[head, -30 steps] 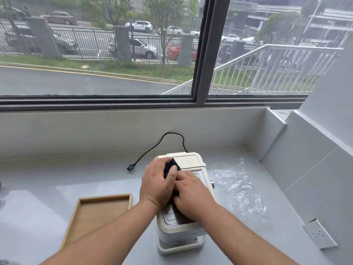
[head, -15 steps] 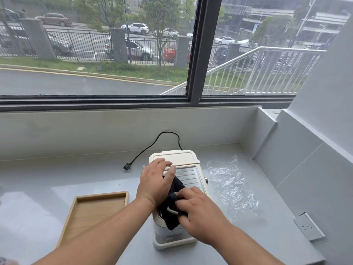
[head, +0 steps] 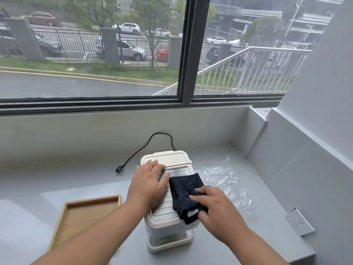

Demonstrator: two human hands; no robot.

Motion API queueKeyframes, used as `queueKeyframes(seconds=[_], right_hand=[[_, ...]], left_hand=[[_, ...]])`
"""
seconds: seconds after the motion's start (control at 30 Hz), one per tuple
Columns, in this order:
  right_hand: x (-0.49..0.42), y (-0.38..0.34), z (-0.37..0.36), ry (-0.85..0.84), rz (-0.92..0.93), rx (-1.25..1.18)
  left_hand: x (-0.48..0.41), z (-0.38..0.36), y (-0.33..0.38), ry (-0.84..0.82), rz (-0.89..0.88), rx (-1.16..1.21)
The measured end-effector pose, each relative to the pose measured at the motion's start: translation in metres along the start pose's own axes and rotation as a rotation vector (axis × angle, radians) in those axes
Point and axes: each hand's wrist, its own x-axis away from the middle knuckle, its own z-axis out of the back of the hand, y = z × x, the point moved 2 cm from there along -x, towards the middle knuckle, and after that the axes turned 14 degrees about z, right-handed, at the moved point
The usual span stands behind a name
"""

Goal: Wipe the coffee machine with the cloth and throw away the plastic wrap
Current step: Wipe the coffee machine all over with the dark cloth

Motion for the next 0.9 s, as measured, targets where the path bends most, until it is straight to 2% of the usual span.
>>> queueKeyframes(seconds=[0.13, 0.5, 0.73, 0.9], right_hand=[[-0.018, 0.012, 0.000, 0.055, -0.127, -0.088], [-0.101, 0.023, 0.004, 0.104, -0.168, -0.023], [-0.148, 0.019, 0.004, 0.048, -0.047, 0.204], [-0.174, 0.008, -0.006, 0.016, 0.102, 0.224]], left_hand=[[0.001, 0.000, 0.001, 0.024, -0.025, -0.021], [-0.001, 0.001, 0.004, 0.009, -0.013, -0.019], [0.000, 0.002, 0.007, 0.055, -0.010, -0.008], [-0.001, 0.005, 0.009, 0.074, -0.006, -0.004]])
